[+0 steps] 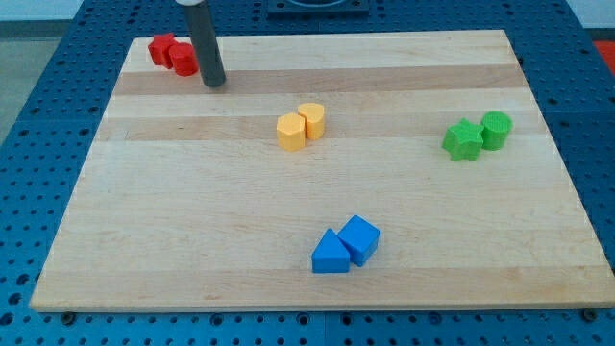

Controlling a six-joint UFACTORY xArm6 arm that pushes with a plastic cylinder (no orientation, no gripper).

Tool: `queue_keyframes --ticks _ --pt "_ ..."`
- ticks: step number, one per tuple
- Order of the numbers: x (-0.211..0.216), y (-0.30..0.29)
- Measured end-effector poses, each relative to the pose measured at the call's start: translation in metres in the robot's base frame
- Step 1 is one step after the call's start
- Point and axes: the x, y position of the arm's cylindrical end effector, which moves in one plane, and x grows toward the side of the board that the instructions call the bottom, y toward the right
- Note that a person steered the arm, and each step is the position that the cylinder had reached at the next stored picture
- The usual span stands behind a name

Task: Point your arm at the yellow hexagon

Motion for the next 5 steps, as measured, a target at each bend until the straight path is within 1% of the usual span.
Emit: queue_keyframes --ticks 2,5 --pt "0.033 0.011" --pt "0.111 0.021"
